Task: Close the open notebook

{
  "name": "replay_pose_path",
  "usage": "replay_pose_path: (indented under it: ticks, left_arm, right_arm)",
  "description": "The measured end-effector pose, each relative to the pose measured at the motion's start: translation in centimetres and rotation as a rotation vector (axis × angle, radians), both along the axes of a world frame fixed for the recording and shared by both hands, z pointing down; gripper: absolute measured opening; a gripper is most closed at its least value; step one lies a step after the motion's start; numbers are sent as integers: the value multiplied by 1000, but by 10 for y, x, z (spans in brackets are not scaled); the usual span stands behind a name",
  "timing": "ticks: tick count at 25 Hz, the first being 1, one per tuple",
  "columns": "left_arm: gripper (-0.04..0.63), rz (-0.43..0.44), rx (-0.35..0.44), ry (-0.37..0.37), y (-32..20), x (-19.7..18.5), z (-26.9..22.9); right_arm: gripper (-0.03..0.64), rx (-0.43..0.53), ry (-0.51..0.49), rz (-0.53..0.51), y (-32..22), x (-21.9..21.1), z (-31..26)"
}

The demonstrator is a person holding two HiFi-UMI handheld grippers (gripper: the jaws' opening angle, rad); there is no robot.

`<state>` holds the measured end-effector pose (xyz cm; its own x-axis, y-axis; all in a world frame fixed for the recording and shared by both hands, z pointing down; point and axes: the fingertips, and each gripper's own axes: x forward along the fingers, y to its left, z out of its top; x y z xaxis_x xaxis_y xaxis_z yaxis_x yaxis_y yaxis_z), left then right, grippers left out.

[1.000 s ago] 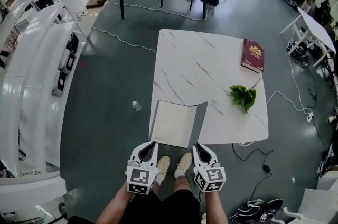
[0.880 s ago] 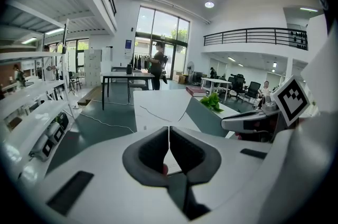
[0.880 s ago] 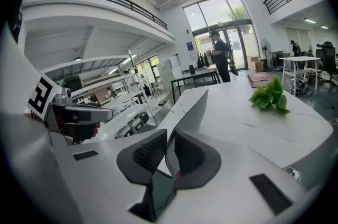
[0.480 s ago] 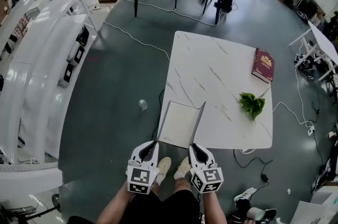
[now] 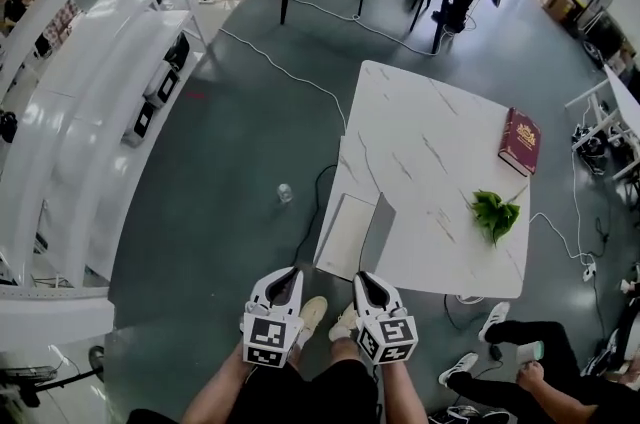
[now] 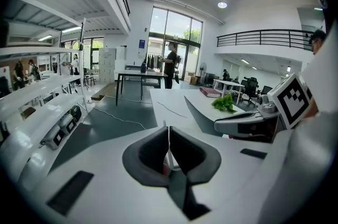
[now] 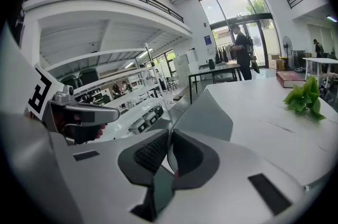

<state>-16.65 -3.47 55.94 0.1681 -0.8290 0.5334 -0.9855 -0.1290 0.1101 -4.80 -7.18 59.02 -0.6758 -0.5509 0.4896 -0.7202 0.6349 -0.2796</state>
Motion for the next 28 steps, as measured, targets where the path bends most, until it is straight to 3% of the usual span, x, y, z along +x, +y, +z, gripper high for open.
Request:
replay_pose_path:
  ticks: [28]
  left_arm:
    - [28, -134, -99, 56, 2, -38, 69]
  right_arm:
    - [46, -116, 129, -194, -6, -74, 85]
